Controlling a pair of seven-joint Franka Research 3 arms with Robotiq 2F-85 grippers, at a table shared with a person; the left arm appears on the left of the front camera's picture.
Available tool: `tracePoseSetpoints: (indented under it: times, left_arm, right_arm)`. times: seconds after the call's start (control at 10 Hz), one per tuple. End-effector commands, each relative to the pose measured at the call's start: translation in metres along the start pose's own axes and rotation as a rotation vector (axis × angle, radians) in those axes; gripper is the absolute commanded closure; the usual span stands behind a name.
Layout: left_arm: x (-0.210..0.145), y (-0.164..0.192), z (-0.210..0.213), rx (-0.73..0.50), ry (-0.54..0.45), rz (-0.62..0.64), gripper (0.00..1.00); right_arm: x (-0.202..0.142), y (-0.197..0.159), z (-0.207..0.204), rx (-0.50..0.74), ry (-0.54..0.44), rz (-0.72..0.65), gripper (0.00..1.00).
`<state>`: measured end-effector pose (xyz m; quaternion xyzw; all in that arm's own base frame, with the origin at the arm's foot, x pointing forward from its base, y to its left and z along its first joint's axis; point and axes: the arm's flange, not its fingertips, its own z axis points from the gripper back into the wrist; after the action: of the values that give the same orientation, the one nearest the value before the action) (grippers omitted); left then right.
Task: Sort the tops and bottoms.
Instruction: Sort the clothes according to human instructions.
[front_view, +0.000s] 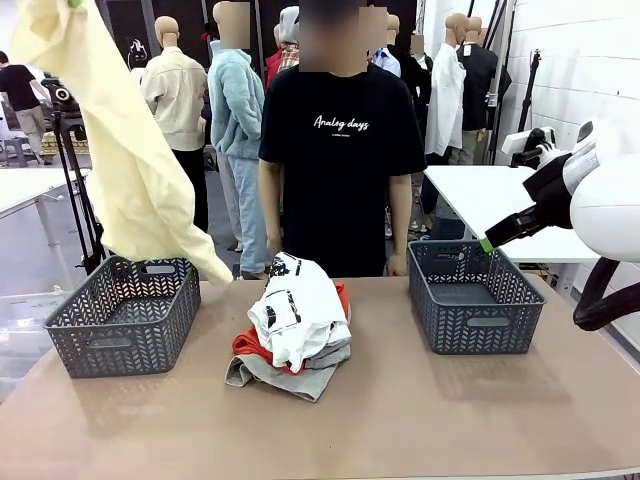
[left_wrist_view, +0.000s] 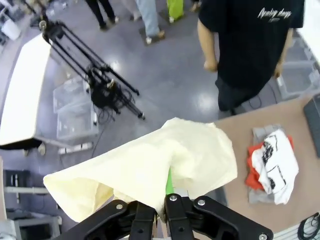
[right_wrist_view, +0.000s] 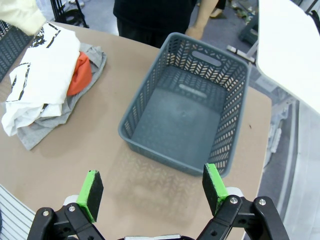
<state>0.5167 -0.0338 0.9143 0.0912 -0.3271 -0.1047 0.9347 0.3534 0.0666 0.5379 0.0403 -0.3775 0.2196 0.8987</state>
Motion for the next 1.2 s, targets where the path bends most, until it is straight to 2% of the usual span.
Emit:
tracePoseSetpoints:
  times: [0.0, 0.1, 0.2, 0.4, 0.5, 0.6, 0.7, 0.8, 1.1]
  left_arm:
    - [0.012, 0.013, -0.002, 0.097, 0.109, -0.013, 1.0]
    - [-0.004, 0.007, -0.028, 0.163, 0.206, -0.034, 1.0]
    - [-0.028, 0.0, -0.053, 0.144, 0.325, -0.065, 1.0]
    - [-0.067, -0.033, -0.093, 0.046, 0.443, -0.126, 1.0]
    - [-0.088, -0.04, -0.113, 0.094, 0.499, -0.141, 1.0]
    - [-0.109, -0.051, -0.131, 0.08, 0.566, -0.183, 1.0]
    - [-0.12, -0.06, -0.137, 0.003, 0.625, -0.209, 1.0]
    - [-0.032, -0.042, -0.115, 0.051, 0.54, -0.119, 1.0]
    - [-0.032, -0.042, -0.115, 0.051, 0.54, -0.119, 1.0]
  right_arm:
    - [0.0, -0.001, -0.002, 0.002, 0.0, 0.003, 0.0]
    - [0.0, -0.001, -0.002, 0.002, 0.0, 0.003, 0.0]
    - [0.0, -0.001, -0.002, 0.002, 0.0, 0.003, 0.0]
    - [0.0, -0.001, -0.002, 0.002, 0.0, 0.003, 0.0]
    - [0.0, -0.001, -0.002, 0.002, 0.0, 0.003, 0.0]
    - [0.0, -0.001, -0.002, 0.002, 0.0, 0.003, 0.0]
    - [0.0, -0.001, -0.002, 0.002, 0.0, 0.003, 0.0]
    - [0.0, -0.001, -0.002, 0.002, 0.0, 0.003, 0.0]
    - [0.0, -0.001, -0.002, 0.002, 0.0, 0.003, 0.0]
